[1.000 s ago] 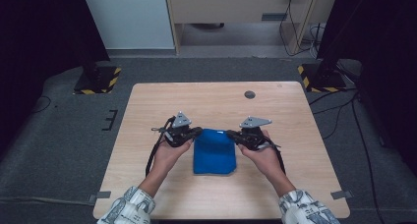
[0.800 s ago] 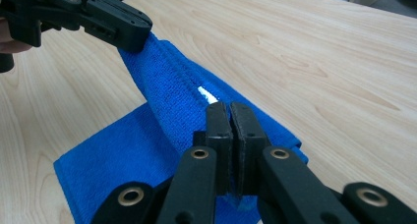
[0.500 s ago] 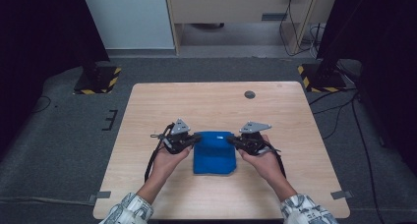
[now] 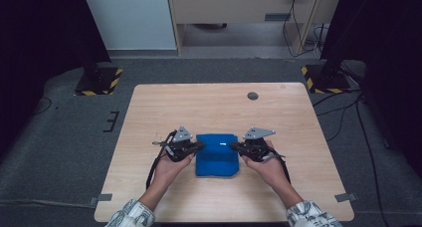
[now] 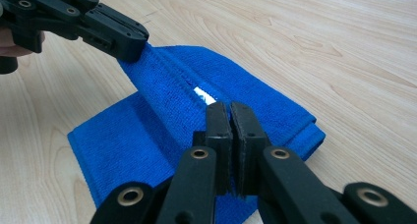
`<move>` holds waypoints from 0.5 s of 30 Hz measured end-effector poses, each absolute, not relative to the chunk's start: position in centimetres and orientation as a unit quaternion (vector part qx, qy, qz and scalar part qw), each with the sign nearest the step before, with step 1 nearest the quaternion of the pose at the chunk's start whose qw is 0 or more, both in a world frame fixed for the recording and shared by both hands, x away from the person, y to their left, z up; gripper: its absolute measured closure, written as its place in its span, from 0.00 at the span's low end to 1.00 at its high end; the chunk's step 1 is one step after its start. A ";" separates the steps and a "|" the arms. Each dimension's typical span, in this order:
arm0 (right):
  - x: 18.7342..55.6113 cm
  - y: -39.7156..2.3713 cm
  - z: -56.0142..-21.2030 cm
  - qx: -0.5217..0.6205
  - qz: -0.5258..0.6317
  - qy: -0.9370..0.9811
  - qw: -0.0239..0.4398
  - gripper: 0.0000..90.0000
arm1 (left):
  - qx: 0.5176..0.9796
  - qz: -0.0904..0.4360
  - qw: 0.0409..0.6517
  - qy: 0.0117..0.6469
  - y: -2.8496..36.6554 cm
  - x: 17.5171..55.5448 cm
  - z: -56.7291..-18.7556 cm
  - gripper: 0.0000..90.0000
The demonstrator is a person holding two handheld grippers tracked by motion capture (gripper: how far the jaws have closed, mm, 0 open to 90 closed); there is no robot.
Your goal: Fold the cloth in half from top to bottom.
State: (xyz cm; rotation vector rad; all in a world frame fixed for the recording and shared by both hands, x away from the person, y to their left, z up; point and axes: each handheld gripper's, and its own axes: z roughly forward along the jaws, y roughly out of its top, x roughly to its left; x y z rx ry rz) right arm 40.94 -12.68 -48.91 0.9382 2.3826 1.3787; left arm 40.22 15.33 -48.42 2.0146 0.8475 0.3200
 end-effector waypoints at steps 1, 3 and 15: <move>40.8 -12.7 -48.9 0.319 0.471 0.814 0.116 0.97 | 0.815 0.129 0.449 0.342 15.3 40.2 -48.4 0.95; 40.6 -12.7 -48.8 0.316 0.470 0.816 0.116 0.97 | 0.816 0.130 0.448 0.341 15.3 40.0 -48.6 0.95; 39.7 -12.8 -49.5 0.312 0.468 0.819 0.110 0.97 | 0.820 0.131 0.446 0.336 15.4 39.1 -49.2 0.94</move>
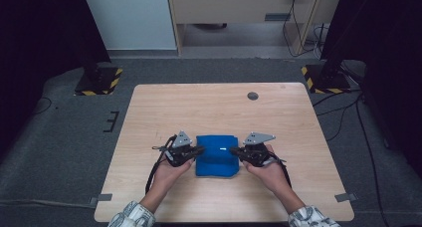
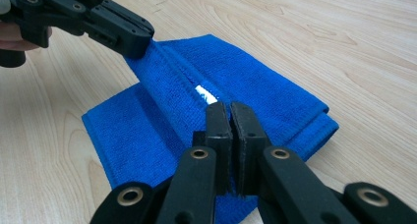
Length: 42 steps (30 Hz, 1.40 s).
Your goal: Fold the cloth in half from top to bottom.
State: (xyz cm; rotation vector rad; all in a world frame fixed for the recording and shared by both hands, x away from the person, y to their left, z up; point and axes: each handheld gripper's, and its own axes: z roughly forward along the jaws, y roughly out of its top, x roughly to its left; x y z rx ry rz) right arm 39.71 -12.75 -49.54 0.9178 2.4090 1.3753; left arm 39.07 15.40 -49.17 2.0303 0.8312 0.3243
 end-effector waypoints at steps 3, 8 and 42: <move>39.6 -12.6 -49.6 0.309 0.467 0.821 0.109 0.97 | 0.820 0.129 0.445 0.337 15.5 38.9 -49.4 0.93; 39.2 -12.6 -50.0 0.305 0.462 0.826 0.110 0.97 | 0.821 0.124 0.444 0.336 15.4 38.8 -49.6 0.93; 37.5 -13.2 -52.2 0.302 0.446 0.838 0.092 0.90 | 0.838 0.108 0.420 0.332 15.2 37.6 -51.1 0.74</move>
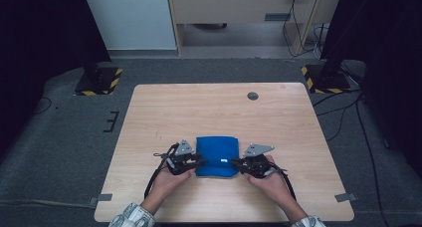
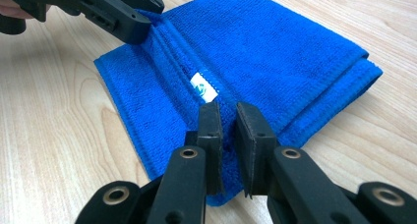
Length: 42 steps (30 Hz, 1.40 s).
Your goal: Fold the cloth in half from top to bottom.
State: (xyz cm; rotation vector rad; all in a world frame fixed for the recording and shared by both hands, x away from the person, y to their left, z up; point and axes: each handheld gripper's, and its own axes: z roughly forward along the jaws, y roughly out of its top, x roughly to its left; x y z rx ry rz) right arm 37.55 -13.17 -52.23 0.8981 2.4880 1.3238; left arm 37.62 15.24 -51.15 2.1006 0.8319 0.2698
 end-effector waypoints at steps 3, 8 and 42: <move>37.4 -13.3 -52.2 0.303 0.447 0.836 0.093 0.90 | 0.837 0.103 0.423 0.332 15.2 37.4 -51.1 0.71; 37.0 -13.6 -52.2 0.302 0.445 0.838 0.091 0.89 | 0.840 0.097 0.422 0.327 15.0 36.9 -51.1 0.67; 36.6 -14.0 -50.0 0.318 0.474 0.815 0.095 0.64 | 0.828 0.100 0.446 0.325 15.3 36.3 -50.0 0.64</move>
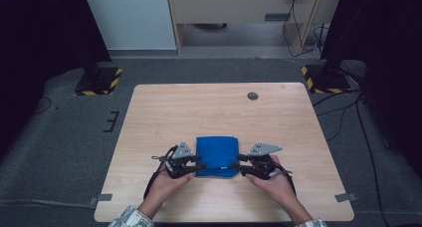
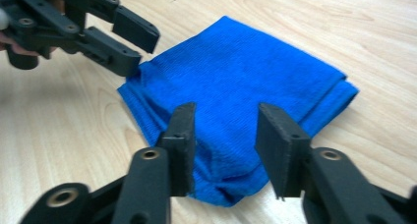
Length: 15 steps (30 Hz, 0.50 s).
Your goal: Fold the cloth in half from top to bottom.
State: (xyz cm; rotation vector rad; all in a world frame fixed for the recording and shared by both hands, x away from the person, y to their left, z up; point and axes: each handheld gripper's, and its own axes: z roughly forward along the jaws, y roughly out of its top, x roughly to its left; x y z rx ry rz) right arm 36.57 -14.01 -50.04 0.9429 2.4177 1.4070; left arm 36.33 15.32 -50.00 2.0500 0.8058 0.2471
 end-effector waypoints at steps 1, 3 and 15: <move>36.7 -14.0 -50.0 0.321 0.474 0.814 0.097 0.62 | 0.827 0.101 0.448 0.326 15.4 36.3 -49.9 0.63; 36.9 -14.0 -50.0 0.325 0.472 0.813 0.101 0.57 | 0.826 0.104 0.448 0.327 15.4 36.4 -49.8 0.59; 37.9 -12.7 -50.2 0.341 0.454 0.813 0.130 0.23 | 0.839 0.123 0.426 0.317 14.1 37.6 -49.1 0.19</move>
